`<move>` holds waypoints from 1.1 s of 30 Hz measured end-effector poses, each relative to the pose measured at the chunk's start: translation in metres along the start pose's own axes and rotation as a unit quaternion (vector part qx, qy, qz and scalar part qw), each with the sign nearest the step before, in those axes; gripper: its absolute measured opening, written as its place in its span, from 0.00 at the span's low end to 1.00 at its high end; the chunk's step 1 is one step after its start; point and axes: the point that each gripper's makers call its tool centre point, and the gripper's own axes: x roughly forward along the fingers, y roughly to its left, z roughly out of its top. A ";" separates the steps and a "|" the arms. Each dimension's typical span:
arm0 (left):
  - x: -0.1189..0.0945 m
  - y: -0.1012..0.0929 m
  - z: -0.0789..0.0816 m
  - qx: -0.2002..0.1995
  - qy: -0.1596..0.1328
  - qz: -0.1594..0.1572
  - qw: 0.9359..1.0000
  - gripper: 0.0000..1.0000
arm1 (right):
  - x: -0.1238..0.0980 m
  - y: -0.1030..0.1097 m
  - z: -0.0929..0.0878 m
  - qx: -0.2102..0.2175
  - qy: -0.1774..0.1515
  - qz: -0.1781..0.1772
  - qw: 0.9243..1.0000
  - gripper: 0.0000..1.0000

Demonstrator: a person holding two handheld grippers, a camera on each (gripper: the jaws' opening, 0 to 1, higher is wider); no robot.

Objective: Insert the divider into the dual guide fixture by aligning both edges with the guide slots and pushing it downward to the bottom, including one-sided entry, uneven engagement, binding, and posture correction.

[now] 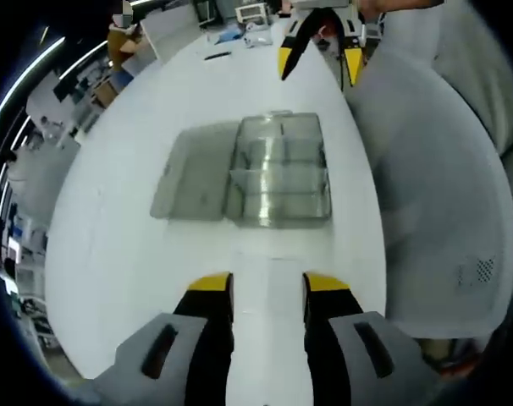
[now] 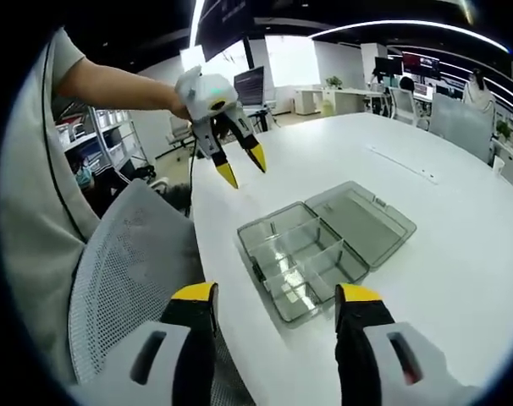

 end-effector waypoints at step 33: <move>-0.004 -0.022 0.091 0.015 -0.102 0.042 0.994 0.29 | 0.002 -0.007 0.015 0.026 -0.026 -0.005 0.999 0.46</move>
